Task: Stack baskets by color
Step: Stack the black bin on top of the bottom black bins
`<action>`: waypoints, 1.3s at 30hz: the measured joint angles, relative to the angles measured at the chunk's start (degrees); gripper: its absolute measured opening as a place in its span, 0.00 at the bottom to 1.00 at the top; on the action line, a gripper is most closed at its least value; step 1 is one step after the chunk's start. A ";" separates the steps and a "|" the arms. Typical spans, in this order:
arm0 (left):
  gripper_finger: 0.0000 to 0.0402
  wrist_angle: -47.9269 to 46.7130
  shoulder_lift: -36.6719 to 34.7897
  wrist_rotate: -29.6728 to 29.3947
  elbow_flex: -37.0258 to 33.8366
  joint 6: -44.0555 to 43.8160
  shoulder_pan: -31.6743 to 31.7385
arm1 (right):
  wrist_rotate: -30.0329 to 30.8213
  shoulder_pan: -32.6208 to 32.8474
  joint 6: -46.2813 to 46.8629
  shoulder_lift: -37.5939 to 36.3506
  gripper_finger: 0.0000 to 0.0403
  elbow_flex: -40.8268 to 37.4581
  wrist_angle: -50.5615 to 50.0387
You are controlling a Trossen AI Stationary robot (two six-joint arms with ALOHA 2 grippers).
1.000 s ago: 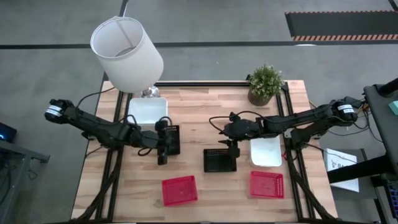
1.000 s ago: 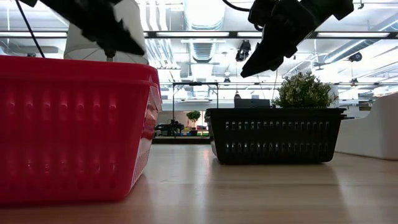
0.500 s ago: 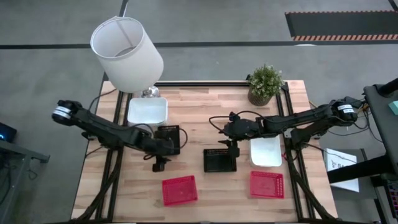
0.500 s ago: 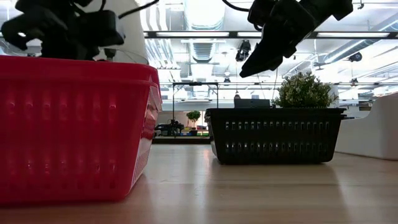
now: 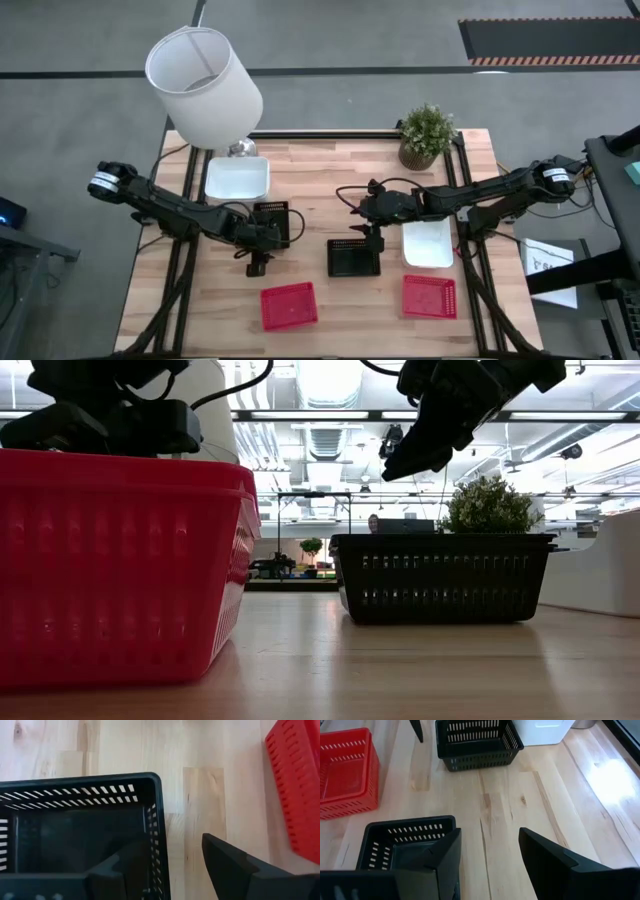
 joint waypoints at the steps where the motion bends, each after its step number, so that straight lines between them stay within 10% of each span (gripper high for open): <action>1: 0.40 -0.01 0.00 -0.02 -0.12 0.00 0.00 | 0.02 0.00 0.00 0.00 0.48 0.00 0.00; 22: 0.02 0.00 0.00 0.09 -0.30 1.21 -0.02 | -0.13 0.13 -0.87 0.00 0.48 0.00 0.17; 32: 0.00 -0.10 -3.75 0.55 3.00 10.36 -2.53 | -0.35 0.26 -4.73 0.00 0.48 0.00 2.93; 39: 0.00 -0.05 -8.41 0.50 4.24 14.86 -2.97 | -11.33 0.31 -11.51 0.86 0.48 0.00 13.15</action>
